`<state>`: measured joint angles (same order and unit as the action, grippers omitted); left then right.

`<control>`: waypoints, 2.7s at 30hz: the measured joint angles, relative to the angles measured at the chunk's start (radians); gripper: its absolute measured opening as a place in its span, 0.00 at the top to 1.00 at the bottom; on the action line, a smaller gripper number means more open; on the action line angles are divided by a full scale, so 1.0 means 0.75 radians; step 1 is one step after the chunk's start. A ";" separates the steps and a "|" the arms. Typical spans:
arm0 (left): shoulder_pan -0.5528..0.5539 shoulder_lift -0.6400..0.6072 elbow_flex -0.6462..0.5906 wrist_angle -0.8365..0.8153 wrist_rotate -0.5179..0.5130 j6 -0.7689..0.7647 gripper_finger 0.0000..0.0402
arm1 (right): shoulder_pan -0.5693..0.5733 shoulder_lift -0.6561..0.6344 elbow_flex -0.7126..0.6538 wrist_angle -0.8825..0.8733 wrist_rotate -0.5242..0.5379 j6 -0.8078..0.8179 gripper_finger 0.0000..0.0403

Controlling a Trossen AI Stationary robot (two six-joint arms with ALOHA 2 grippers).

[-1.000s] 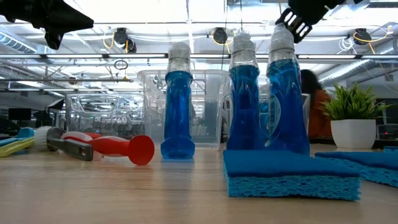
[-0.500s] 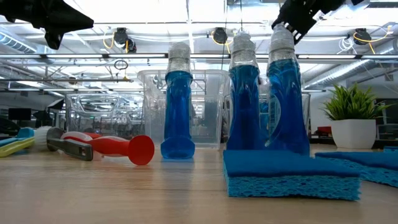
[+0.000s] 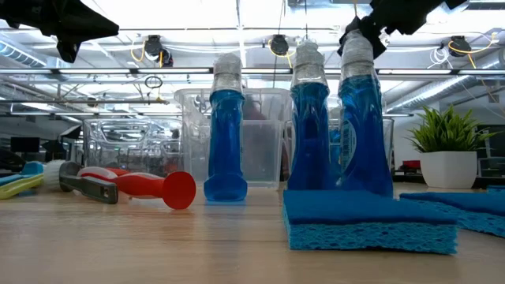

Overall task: Pick & Place Kitchen Sink Supplies
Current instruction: Put the blue dishwashing liquid bottle into the right transparent bin

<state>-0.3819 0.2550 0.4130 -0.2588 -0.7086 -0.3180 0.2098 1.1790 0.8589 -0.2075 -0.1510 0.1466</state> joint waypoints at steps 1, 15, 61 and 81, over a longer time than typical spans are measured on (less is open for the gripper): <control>0.000 0.000 0.000 0.000 0.000 0.000 0.92 | 0.000 0.000 0.000 -0.012 0.002 -0.007 0.38; 0.000 0.000 0.000 0.000 0.000 0.000 0.92 | 0.000 0.159 0.001 0.019 -0.008 -0.046 0.35; 0.000 0.000 0.000 0.000 0.000 0.000 0.92 | 0.002 0.265 0.002 0.168 -0.081 -0.033 0.58; 0.000 0.000 0.000 -0.003 0.000 0.003 0.92 | -0.001 -0.094 -0.002 0.140 -0.082 0.033 0.69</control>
<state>-0.3820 0.2550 0.4133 -0.2612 -0.7086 -0.3160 0.2089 1.1084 0.8577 -0.1021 -0.2123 0.1715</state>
